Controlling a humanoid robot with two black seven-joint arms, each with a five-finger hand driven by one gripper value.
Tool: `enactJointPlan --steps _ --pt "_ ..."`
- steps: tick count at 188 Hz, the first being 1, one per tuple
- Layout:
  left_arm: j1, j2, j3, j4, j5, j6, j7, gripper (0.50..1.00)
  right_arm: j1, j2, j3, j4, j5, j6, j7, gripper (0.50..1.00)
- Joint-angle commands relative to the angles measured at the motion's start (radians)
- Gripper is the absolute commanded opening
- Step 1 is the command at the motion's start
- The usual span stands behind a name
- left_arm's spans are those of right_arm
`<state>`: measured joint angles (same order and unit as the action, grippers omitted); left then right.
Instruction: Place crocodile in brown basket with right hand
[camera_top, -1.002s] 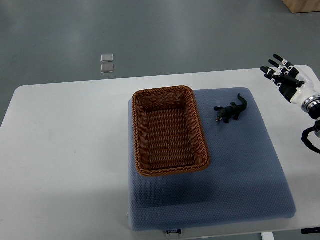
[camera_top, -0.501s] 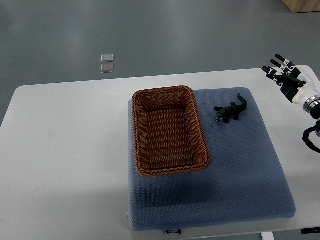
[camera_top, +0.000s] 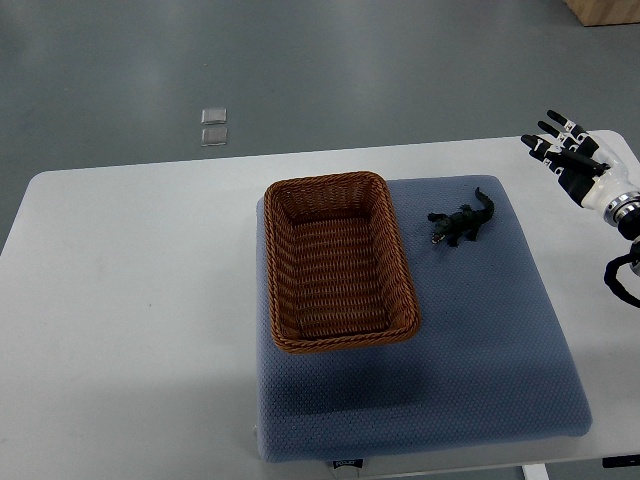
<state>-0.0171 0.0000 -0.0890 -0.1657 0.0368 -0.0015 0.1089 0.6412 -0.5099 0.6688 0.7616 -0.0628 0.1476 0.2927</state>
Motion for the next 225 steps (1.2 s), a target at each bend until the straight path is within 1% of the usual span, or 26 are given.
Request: enactJointPlan --steps 1,25,75,96,142,180,206,225 --pt "0.0 0.0 0.0 0.0 0.0 0.0 0.0 1.0 0.0 -0.006 -0.002 -0.007 0.0 0.041 0.002 0.93" --pt "0.0 0.0 0.0 0.0 0.0 0.0 0.0 1.0 0.002 -0.009 -0.002 -0.025 -0.002 0.067 0.002 0.93" --pt "0.0 0.0 0.0 0.0 0.0 0.0 0.0 1.0 0.023 -0.036 -0.008 -0.025 -0.017 0.069 0.0 0.926" --pt "0.0 0.0 0.0 0.0 0.0 0.0 0.0 1.0 0.029 -0.044 -0.008 -0.025 -0.069 0.067 0.0 0.924" --pt "0.0 0.0 0.0 0.0 0.0 0.0 0.0 1.0 0.054 -0.065 -0.009 -0.022 -0.276 0.07 -0.009 0.926" --pt "0.0 0.0 0.0 0.0 0.0 0.0 0.0 1.0 0.098 -0.065 -0.011 -0.012 -0.583 0.072 -0.001 0.926" --pt "0.0 0.0 0.0 0.0 0.0 0.0 0.0 1.0 0.121 -0.065 -0.014 -0.008 -0.747 0.098 0.002 0.93" --pt "-0.001 0.0 0.0 0.0 0.0 0.0 0.0 1.0 0.132 -0.067 -0.014 -0.005 -0.839 0.098 0.003 0.928"
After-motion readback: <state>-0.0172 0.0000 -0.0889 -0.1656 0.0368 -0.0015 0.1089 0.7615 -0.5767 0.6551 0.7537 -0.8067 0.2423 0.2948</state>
